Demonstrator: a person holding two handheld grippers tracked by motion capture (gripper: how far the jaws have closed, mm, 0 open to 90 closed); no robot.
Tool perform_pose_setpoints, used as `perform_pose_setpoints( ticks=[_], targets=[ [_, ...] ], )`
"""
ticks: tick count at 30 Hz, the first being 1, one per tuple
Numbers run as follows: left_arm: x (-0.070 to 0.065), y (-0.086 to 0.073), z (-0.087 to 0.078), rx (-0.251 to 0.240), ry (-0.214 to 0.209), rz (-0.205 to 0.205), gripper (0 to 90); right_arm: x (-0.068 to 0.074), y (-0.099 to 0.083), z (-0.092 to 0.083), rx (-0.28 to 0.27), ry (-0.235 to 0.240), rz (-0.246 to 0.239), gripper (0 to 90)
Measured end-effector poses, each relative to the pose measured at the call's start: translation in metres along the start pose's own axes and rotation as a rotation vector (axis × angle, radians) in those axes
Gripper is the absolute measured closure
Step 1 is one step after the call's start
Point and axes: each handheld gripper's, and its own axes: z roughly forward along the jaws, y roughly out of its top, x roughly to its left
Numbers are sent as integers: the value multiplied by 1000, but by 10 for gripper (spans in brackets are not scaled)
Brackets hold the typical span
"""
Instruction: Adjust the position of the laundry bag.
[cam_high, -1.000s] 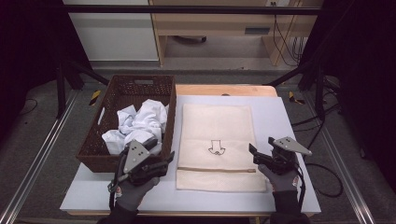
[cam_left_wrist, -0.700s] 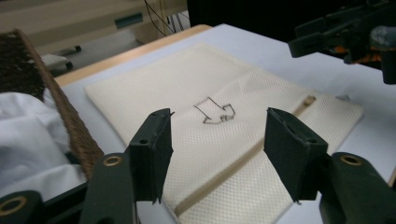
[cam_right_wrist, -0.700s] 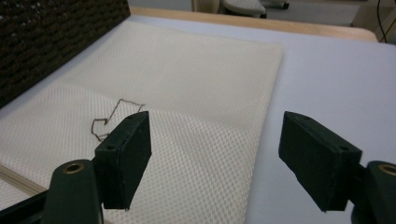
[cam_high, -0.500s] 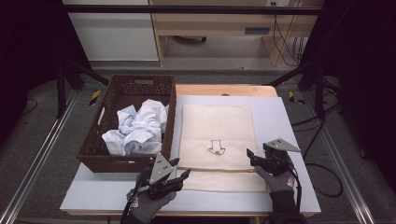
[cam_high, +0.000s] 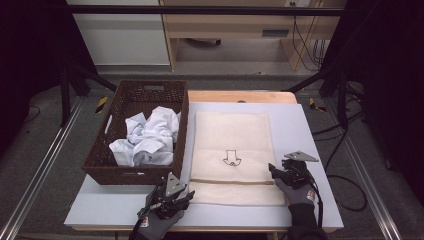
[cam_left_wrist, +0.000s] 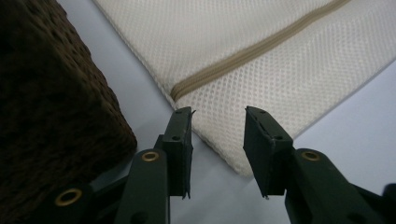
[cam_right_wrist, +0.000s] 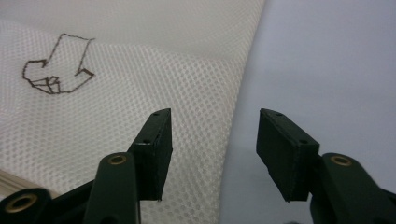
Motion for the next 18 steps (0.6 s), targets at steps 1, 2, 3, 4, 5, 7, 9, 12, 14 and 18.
perform_pose_setpoints(
  ticks=[1,2,3,4,5,7,9,12,14,18],
  targets=[
    [0,-1,2,8,-1,-4,624,-2,-1,1,6,-5,-8,473],
    [0,-1,2,8,-1,-4,635,-2,-1,1,6,-5,-8,473],
    [-1,-2,5,23,-4,-7,639,-3,-2,2,20,-11,6,502],
    [-2,-2,6,32,-2,-9,646,-4,-3,4,26,-13,4,515],
    [-2,-3,7,35,-3,-9,655,-4,-4,5,33,-15,8,535],
    [-2,-4,10,49,-11,-14,678,-5,-5,7,57,-21,6,588],
    [-2,-5,10,47,-21,-22,726,-5,-5,8,69,-18,5,608],
    [-4,-4,10,50,-22,-11,784,-3,-6,9,98,15,3,768],
    [-4,-4,10,48,-25,-11,818,-3,-6,10,98,20,6,784],
    [-1,-4,9,39,-41,-14,865,-4,-5,9,96,37,17,856]
  ],
)
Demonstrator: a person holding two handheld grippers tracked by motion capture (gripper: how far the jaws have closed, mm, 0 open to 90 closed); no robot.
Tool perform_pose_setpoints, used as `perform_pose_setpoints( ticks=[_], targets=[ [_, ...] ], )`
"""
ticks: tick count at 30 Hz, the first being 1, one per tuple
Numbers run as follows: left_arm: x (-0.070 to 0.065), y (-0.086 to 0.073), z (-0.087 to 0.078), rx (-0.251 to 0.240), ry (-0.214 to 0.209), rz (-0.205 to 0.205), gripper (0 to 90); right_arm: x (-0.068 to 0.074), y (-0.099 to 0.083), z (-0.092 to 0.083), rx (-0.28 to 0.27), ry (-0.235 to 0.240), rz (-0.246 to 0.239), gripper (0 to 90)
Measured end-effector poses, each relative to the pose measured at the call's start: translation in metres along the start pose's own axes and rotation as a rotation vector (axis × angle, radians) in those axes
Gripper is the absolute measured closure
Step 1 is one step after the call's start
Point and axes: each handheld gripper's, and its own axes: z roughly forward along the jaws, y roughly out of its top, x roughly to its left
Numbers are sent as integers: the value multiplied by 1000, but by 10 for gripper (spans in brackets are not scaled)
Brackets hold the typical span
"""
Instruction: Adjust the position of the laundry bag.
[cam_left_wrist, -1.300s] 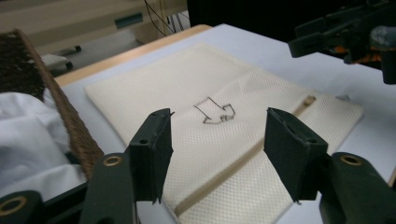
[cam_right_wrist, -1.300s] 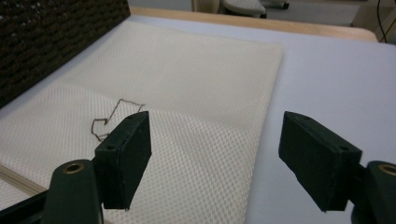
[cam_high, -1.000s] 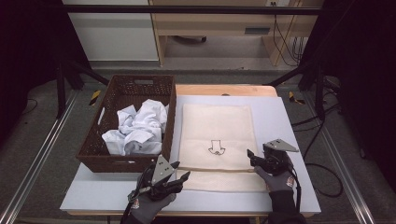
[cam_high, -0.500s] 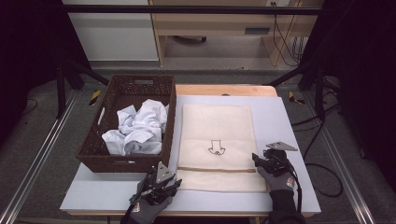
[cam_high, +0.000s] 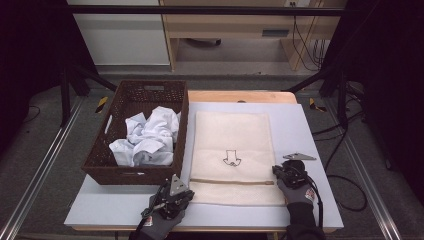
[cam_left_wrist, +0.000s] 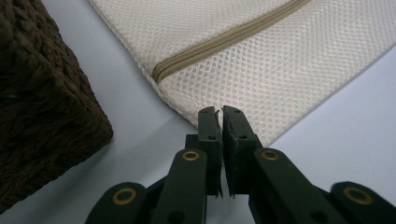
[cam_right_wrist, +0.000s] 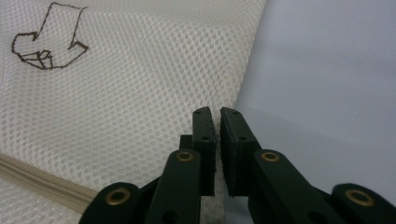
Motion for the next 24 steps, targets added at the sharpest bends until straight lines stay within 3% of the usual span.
perform_pose_setpoints(
  ticks=[4,10,15,19,24],
  targets=[
    [3,-1,-1,-13,4,-12,870,-2,1,1,-51,12,7,864],
    [2,-1,-1,-18,20,0,851,-2,1,1,-37,3,2,844],
    [3,1,-4,-52,16,-4,764,-1,0,-1,-37,-11,4,815],
    [1,6,-11,-107,-10,-14,658,-3,-1,-5,-70,-17,14,719],
    [-7,12,-16,-149,-50,-2,543,-7,-1,-16,-150,11,48,578]
  ],
)
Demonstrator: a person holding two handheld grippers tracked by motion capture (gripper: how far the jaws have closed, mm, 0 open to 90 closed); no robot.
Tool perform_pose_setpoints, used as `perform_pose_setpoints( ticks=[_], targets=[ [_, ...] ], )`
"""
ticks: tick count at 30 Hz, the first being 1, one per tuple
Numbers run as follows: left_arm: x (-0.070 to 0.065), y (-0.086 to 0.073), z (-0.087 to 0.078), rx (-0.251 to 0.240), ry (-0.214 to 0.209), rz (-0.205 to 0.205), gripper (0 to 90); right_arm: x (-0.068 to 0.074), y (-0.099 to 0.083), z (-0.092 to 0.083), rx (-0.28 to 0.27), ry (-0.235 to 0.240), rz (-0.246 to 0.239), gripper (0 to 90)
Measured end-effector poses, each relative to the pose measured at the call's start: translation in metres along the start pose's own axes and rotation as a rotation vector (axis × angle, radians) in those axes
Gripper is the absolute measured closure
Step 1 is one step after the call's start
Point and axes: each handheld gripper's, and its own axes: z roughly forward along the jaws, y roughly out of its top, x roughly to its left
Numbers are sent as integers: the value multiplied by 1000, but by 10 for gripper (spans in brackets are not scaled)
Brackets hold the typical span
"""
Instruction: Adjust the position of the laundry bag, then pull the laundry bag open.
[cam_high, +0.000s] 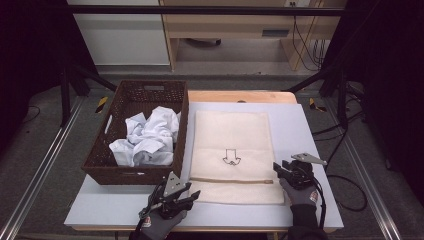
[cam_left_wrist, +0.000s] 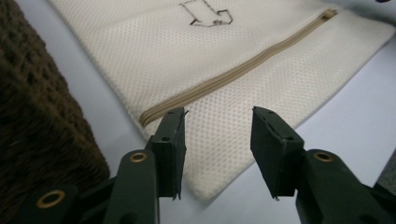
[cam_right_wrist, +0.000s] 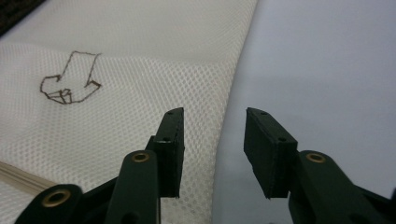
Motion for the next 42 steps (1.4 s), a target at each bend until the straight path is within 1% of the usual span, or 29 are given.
perform_pose_setpoints(
  ticks=[3,4,6,7,8,9,12,14,17,19,22,23,24,26,28,30,31,32,34,36,40,42],
  targets=[
    [-5,5,1,-14,-17,17,497,1,1,-4,-22,14,11,523],
    [-7,6,2,-15,-20,26,478,1,0,-4,-25,11,13,506],
    [-10,10,3,-20,-26,39,440,2,0,-6,-37,9,0,467],
    [-12,11,4,-25,-30,45,428,3,0,-6,-43,10,5,458],
    [-14,13,4,-23,-30,50,413,3,0,-7,-49,11,0,448],
    [-15,15,5,-23,-27,51,398,3,0,-8,-54,10,-1,438],
    [-19,20,8,-32,-33,49,369,3,0,-9,-67,7,-15,414],
    [-20,23,10,-33,-36,50,353,3,0,-10,-67,8,-15,406],
    [-27,30,12,-40,-30,78,342,2,0,-11,-69,6,-13,391],
    [-29,33,13,-47,-25,84,340,2,0,-12,-71,8,-13,388],
    [-29,39,14,-55,-20,85,341,2,0,-14,-77,6,-14,385],
    [-29,41,16,-65,-26,76,342,1,0,-15,-79,8,-10,385],
    [-29,43,17,-69,-33,73,345,1,0,-15,-80,7,-16,386],
    [-30,45,19,-69,-35,74,347,0,-1,-15,-79,6,-12,386],
    [-32,48,24,-65,-37,84,351,0,-2,-15,-77,3,-13,391],
    [-34,50,26,-69,-38,81,359,0,-3,-15,-74,4,-16,391],
    [-35,51,28,-81,-44,73,359,0,-4,-15,-74,5,-18,391],
    [-36,53,31,-91,-46,66,373,2,-5,-15,-72,13,-19,392],
    [-37,54,33,-93,-48,67,395,2,-5,-15,-67,13,-22,394],
    [-40,55,39,-98,-50,69,427,4,-8,-16,-54,18,-13,404],
    [-47,56,52,-79,-67,71,487,5,-11,-16,-36,35,-15,424],
    [-52,56,59,-67,-82,77,544,5,-13,-17,-26,43,-9,431]
  ],
)
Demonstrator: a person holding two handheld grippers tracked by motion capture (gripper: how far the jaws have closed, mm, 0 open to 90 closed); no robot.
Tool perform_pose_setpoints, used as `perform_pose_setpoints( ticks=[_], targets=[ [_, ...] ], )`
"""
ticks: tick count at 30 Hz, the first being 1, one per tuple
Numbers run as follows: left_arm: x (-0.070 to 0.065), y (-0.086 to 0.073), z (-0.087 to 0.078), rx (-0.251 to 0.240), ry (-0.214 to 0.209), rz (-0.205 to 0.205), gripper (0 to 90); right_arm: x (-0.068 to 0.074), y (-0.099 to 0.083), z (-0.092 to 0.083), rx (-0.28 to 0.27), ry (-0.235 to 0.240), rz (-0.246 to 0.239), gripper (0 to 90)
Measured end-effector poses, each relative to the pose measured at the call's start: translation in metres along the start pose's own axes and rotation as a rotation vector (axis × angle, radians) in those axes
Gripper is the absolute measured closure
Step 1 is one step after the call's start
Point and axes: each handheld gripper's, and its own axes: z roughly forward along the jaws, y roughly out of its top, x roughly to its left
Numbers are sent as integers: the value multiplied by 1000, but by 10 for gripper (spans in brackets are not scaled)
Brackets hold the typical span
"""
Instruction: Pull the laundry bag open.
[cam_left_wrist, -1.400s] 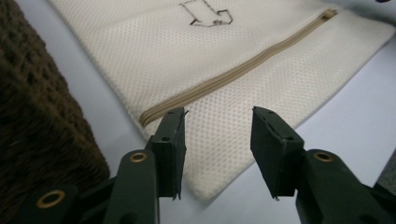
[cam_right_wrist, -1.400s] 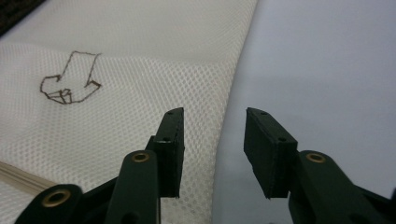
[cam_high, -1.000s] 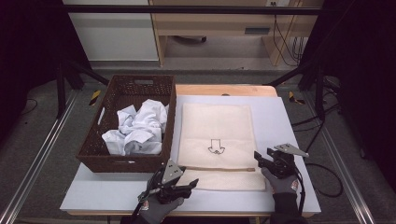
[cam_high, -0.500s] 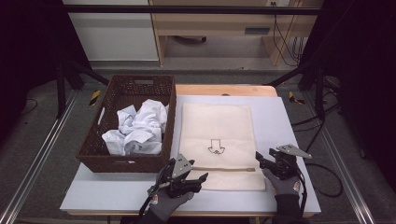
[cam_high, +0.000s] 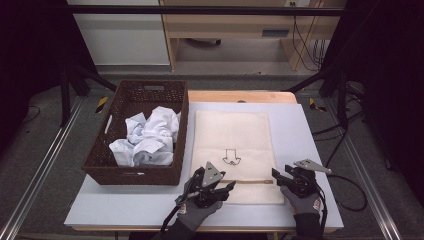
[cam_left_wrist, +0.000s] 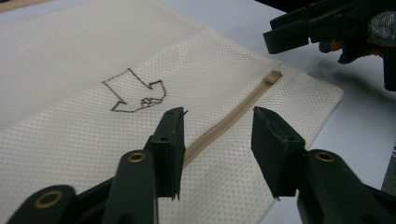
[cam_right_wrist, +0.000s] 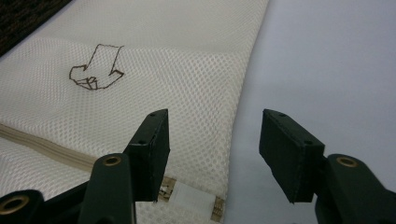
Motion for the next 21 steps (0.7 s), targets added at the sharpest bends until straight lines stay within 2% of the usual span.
perform_pose_setpoints(
  ticks=[4,9,15,21],
  targets=[
    [-8,0,10,16,-12,13,611,0,-3,-2,16,-2,14,445],
    [-24,1,32,32,-55,8,735,-2,-9,-4,36,5,26,465],
    [-38,5,50,50,-76,18,879,-5,-14,-5,51,-2,43,503],
    [-49,5,65,83,-67,55,892,-8,-19,-6,71,9,53,541]
  ],
)
